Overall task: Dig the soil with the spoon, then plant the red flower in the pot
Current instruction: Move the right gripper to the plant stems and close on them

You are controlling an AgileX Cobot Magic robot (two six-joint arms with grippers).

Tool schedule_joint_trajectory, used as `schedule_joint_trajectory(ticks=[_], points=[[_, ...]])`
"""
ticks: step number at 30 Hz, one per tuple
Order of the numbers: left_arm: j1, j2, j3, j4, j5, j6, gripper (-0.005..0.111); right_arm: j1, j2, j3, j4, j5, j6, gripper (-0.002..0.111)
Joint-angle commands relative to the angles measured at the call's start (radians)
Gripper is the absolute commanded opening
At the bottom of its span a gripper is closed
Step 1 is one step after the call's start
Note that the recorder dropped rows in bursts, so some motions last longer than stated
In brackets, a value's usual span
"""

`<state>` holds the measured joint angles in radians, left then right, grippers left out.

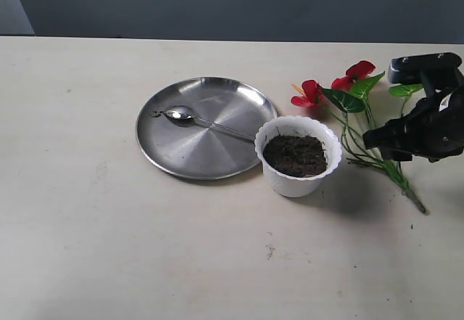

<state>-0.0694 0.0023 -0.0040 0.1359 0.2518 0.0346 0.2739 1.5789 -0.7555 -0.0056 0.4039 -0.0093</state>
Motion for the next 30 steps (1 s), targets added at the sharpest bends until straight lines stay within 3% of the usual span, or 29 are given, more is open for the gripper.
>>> schedule_joint_trajectory(ticks=[1,6,14,19,22,27,30], points=[[-0.005,-0.002,0.004,-0.002,-0.009,-0.002,0.0,-0.005,0.071,0.003,-0.012,-0.092,0.031,0.049],[-0.005,-0.002,0.004,-0.002,-0.009,-0.002,0.0,-0.006,0.113,0.001,-0.012,-0.152,0.073,0.048],[-0.005,-0.002,0.004,-0.002,-0.009,-0.002,0.0,-0.006,0.083,0.0,-0.019,-0.069,0.073,0.048],[-0.005,-0.002,0.004,-0.002,-0.009,-0.002,0.0,-0.006,0.018,0.0,-0.107,-0.055,0.126,0.038],[-0.005,-0.002,0.004,-0.002,-0.009,-0.002,0.0,-0.006,-0.004,0.0,-0.205,-0.089,0.244,0.038],[-0.005,-0.002,0.004,-0.002,-0.009,-0.002,0.0,-0.006,0.021,0.0,-0.318,-0.101,0.356,0.05],[-0.005,-0.002,0.004,-0.002,-0.009,-0.002,0.0,-0.006,0.054,0.0,-0.326,-0.151,0.382,0.051]])
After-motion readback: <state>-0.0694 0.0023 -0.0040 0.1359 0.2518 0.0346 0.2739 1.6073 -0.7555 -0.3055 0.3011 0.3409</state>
